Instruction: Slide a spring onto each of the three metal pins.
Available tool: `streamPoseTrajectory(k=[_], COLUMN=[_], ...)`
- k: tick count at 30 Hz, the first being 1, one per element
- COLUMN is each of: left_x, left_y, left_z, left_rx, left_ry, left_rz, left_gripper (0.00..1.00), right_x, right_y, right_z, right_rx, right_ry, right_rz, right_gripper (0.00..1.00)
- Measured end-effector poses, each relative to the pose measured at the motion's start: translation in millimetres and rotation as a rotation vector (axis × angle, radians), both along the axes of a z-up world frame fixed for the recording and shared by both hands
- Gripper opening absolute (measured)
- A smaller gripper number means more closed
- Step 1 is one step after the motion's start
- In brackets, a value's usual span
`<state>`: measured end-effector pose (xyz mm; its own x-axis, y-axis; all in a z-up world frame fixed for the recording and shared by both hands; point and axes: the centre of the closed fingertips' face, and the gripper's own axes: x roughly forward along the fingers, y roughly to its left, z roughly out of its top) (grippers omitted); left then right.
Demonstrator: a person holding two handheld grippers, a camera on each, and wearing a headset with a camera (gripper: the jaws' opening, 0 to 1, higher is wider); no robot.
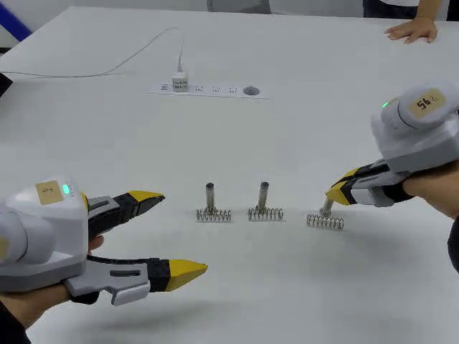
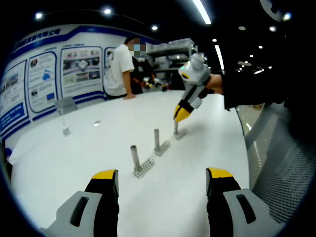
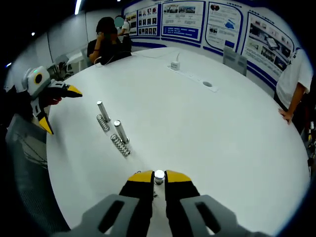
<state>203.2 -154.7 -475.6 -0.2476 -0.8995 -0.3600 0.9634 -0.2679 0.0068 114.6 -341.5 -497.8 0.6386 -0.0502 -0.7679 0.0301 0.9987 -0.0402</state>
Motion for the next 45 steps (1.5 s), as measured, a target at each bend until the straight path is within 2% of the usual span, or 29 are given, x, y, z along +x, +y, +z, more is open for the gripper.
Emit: streamPoseTrajectory(k=[6,11,18,27,35,45], left_x=[-1.4,-2.0,-3.0,-4.1,-4.9,-5.7], left_y=[-0.3,-0.6,-0.7,-1.6,-2.4,-2.9], left_z=[-0.4,-0.9,-1.2,-1.1,-1.5,-1.1], left_rx=[0.002,0.002,0.001,0.001,0.003,0.006], left_ry=[0.003,0.005,0.005,0.007,0.006,0.003], left_rz=[-0.005,-0.006,-0.01,-0.015,-0.019,-0.025], left_gripper=[0.73,0.73,0.73,0.72,0.72,0.71], right_x=[-0.2,0.8,0.4,-8.2,-25.0,-28.8], right_y=[0.0,1.3,3.2,2.5,-0.2,14.3], right_z=[1.5,4.5,10.7,18.8,11.8,-3.5], right_rx=[0.001,-0.005,-0.012,-0.024,-0.023,-0.019], right_ry=[-0.008,-0.02,-0.033,-0.047,-0.033,-0.005], right_rz=[0.0,0.007,0.01,0.009,0.006,0.125], right_gripper=[0.11,0.16,0.17,0.18,0.18,0.19])
